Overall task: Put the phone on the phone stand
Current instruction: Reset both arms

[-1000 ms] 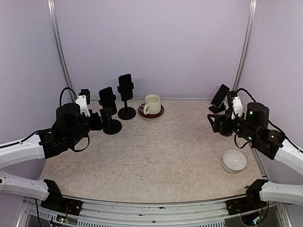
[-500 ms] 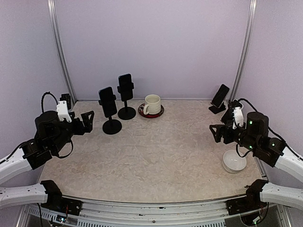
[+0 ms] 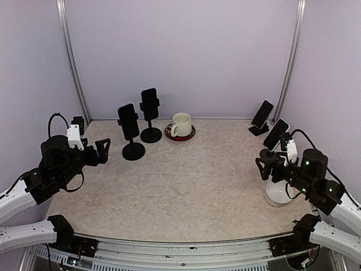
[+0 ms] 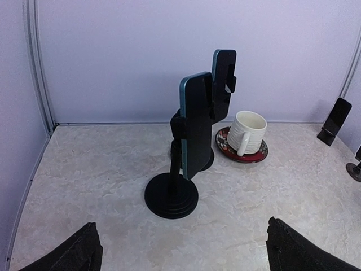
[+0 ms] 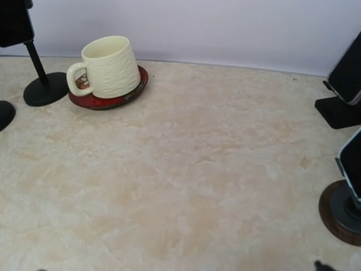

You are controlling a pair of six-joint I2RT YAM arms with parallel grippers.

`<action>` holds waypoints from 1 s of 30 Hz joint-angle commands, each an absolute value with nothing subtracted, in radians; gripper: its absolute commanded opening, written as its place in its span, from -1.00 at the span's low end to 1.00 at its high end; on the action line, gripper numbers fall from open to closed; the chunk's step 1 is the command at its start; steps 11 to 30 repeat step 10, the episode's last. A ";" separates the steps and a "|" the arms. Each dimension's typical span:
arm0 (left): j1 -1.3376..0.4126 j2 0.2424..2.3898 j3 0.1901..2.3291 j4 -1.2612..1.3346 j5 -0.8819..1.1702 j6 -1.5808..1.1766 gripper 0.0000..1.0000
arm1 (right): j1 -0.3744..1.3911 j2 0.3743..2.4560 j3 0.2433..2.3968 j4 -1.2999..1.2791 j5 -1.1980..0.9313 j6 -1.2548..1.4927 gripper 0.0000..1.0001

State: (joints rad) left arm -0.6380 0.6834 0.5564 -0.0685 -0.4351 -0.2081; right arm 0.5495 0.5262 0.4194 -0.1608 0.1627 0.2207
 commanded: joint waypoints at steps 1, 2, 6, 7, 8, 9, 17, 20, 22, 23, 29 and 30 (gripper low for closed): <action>-0.630 0.661 0.533 -0.128 -0.449 -0.196 0.98 | 0.555 0.450 0.382 -0.142 0.190 0.213 1.00; -0.630 0.655 0.526 -0.128 -0.447 -0.196 0.98 | 0.555 0.443 0.382 -0.145 0.194 0.213 1.00; -0.630 0.628 0.492 -0.097 -0.446 -0.188 0.98 | 0.555 0.451 0.384 -0.150 0.199 0.213 1.00; -0.630 0.624 0.489 -0.094 -0.442 -0.191 0.98 | 0.555 0.459 0.387 -0.151 0.202 0.215 1.00; -0.629 0.621 0.490 -0.095 -0.437 -0.194 0.98 | 0.555 0.469 0.391 -0.152 0.203 0.216 1.00; -0.630 0.619 0.492 -0.098 -0.435 -0.193 0.98 | 0.555 0.475 0.394 -0.154 0.200 0.216 1.00; -0.629 0.618 0.494 -0.104 -0.434 -0.192 0.98 | 0.555 0.477 0.394 -0.153 0.197 0.214 1.00; -0.629 0.618 0.494 -0.104 -0.434 -0.192 0.98 | 0.555 0.477 0.394 -0.153 0.197 0.214 1.00; -0.629 0.618 0.494 -0.104 -0.434 -0.192 0.98 | 0.555 0.477 0.394 -0.153 0.197 0.214 1.00; -0.629 0.618 0.494 -0.104 -0.434 -0.192 0.98 | 0.555 0.477 0.394 -0.153 0.197 0.214 1.00; -0.629 0.618 0.494 -0.104 -0.434 -0.192 0.98 | 0.555 0.477 0.394 -0.153 0.197 0.214 1.00; -0.629 0.618 0.494 -0.104 -0.434 -0.192 0.98 | 0.555 0.477 0.394 -0.153 0.197 0.214 1.00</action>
